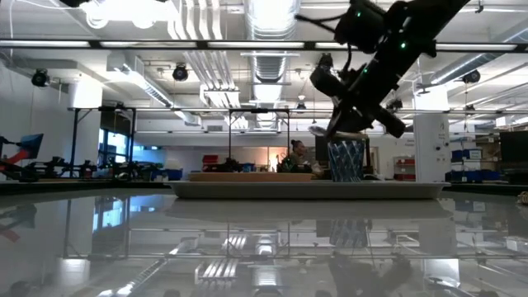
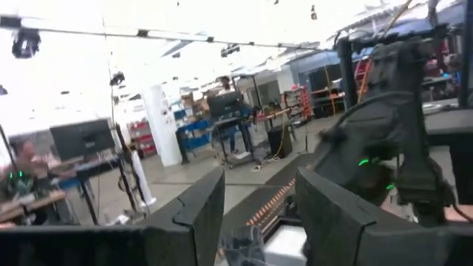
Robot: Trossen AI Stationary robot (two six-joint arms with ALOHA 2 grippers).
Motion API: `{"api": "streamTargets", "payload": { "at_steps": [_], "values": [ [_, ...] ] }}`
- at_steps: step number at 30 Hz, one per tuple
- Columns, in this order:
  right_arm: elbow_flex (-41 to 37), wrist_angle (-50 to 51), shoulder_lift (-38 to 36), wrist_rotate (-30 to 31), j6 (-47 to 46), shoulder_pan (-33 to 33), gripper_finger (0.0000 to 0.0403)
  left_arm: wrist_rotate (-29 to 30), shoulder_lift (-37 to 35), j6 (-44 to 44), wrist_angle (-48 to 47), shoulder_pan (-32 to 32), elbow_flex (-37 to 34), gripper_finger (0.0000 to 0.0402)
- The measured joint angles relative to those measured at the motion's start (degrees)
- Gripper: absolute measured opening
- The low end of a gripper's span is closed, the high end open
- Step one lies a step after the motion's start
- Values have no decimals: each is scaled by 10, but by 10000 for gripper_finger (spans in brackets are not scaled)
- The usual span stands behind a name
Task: Pick and place plate/cup/fork/spoon on tray
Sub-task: Put the yellow spoon on the gray serving tray in between the orange plate and pink fork
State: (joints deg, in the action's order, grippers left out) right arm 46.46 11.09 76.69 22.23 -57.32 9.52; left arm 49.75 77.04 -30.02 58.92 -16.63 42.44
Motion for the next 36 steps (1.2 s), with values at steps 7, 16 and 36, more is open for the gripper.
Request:
{"api": "streamTargets", "payload": {
  "at_steps": [7,16,36],
  "values": [
    [-8,15,3,-29,-102,33,35,-1,-87,-19,1,-35,-56,148],
    [-8,21,48,-19,-177,17,36,-53,-167,-4,25,-50,-118,148],
    [51,31,187,-12,-151,18,38,-61,-221,12,19,-56,-147,148]
  ]
}}
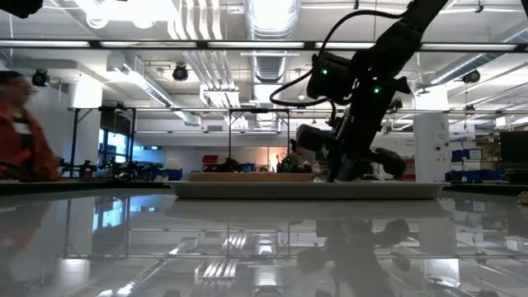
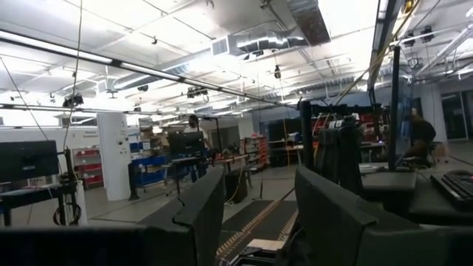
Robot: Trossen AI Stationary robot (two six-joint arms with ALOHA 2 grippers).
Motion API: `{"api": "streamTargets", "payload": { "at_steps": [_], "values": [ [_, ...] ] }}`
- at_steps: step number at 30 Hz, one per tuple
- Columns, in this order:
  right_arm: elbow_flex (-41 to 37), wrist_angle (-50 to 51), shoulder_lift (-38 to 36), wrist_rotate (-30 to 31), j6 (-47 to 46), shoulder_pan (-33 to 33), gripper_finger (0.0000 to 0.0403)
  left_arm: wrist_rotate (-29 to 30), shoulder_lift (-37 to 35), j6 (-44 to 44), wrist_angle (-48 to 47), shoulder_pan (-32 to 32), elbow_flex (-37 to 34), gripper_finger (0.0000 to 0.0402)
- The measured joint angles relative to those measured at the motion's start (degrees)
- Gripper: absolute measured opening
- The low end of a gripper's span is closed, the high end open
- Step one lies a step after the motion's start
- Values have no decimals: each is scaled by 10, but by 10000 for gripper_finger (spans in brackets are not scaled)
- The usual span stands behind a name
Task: Pick and place plate/cup/fork/spoon on tray
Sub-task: Put the yellow spoon on the gray serving tray in between the orange plate and pink fork
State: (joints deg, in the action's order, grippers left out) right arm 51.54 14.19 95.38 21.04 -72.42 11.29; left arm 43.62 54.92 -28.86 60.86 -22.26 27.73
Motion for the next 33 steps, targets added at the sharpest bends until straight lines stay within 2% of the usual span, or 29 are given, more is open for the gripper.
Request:
{"api": "streamTargets", "payload": {
  "at_steps": [6,16,22,28,33],
  "values": [
    [34,70,16,15,-21,0,47,0,0,0,-2,0,0,148],
    [50,98,21,16,-14,-1,119,1,0,0,-3,0,0,148],
    [51,121,-5,16,-1,0,144,2,1,0,-4,0,0,148],
    [54,124,-40,12,19,-9,133,2,1,0,-4,0,0,148],
    [54,121,-41,-35,37,-39,83,2,1,0,-4,0,0,148]
  ]
}}
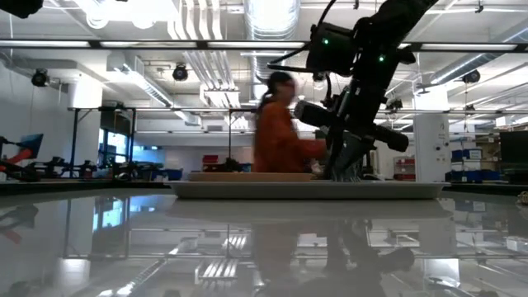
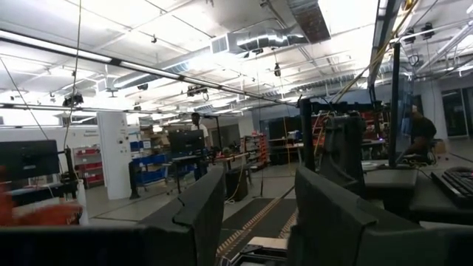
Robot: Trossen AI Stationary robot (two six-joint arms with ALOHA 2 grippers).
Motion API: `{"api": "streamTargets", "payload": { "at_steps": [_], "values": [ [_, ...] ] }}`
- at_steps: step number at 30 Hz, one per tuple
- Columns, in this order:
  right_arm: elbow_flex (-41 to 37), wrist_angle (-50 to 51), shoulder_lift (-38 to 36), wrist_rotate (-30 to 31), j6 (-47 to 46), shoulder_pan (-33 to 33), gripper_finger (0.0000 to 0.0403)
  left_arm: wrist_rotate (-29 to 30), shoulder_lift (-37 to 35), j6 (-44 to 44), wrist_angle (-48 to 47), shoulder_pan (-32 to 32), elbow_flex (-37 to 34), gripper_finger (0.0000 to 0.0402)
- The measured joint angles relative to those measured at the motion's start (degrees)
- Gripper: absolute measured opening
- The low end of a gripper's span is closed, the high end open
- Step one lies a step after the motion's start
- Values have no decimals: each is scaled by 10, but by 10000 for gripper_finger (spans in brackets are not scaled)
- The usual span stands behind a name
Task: Pick and place plate/cup/fork/spoon on tray
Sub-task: Put the yellow spoon on the gray serving tray in between the orange plate and pink fork
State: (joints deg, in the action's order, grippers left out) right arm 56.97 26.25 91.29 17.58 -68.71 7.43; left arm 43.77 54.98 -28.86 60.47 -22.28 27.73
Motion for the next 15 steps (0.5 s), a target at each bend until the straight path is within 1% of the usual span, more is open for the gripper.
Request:
{"api": "streamTargets", "payload": {
  "at_steps": [4,6,10,15],
  "values": [
    [0,-4,11,3,4,-29,34,0,0,0,0,0,0,148],
    [0,-9,18,4,5,-35,15,0,0,0,0,0,0,148],
    [0,-12,39,5,11,-39,9,0,0,0,0,0,0,148],
    [0,-11,45,2,12,-40,9,0,0,0,0,0,0,148]
  ]
}}
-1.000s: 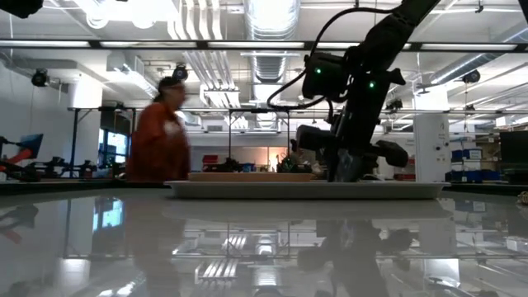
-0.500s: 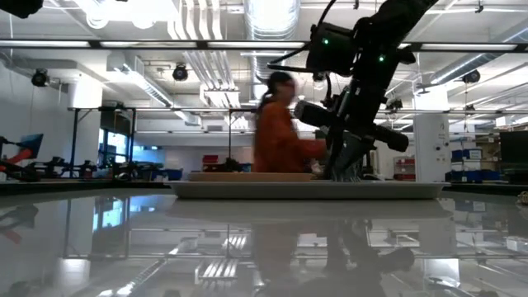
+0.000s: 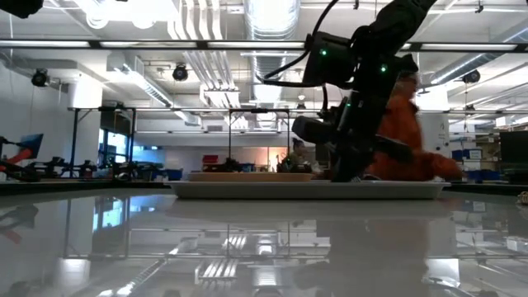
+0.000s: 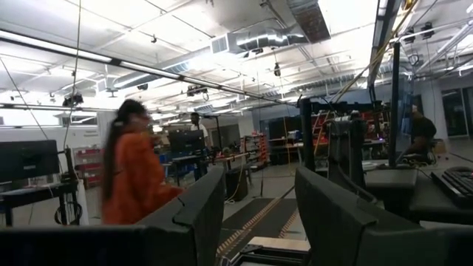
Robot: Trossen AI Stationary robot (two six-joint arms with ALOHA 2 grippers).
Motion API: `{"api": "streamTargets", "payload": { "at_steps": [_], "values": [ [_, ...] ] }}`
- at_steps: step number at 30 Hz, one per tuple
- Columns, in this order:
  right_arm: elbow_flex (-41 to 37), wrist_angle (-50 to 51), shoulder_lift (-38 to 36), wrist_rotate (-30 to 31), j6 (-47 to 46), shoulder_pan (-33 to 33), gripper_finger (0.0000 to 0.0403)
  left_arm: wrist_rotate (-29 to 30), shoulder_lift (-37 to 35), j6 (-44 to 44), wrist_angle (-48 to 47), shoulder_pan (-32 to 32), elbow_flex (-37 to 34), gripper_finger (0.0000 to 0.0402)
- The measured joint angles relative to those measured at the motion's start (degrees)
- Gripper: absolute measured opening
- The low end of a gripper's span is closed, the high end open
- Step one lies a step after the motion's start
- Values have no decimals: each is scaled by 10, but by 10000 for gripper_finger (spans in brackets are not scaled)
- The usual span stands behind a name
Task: Pick and place plate/cup/fork/spoon on tray
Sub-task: Put the yellow spoon on the gray serving tray in between the orange plate and pink fork, then return to Home Position
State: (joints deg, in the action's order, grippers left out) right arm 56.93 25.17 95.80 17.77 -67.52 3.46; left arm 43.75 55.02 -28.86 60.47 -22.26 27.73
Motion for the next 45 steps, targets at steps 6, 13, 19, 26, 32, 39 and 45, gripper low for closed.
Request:
{"api": "streamTargets", "payload": {
  "at_steps": [6,13,19,26,32,39,45],
  "values": [
    [0,7,0,-2,0,0,9,0,0,0,0,0,0,148],
    [0,20,0,-2,-6,0,9,0,0,0,0,0,0,148],
    [0,16,0,-2,-4,0,9,0,0,0,0,0,0,148],
    [-1,16,-33,-2,51,-2,8,0,0,0,-3,0,0,148],
    [-1,-5,-106,11,194,-28,8,0,0,-1,-15,0,0,148],
    [-11,-137,-163,56,483,-96,8,-1,0,-2,-57,0,0,148],
    [-14,-173,-174,56,618,-131,9,-1,0,13,-148,-2,0,148]
  ]
}}
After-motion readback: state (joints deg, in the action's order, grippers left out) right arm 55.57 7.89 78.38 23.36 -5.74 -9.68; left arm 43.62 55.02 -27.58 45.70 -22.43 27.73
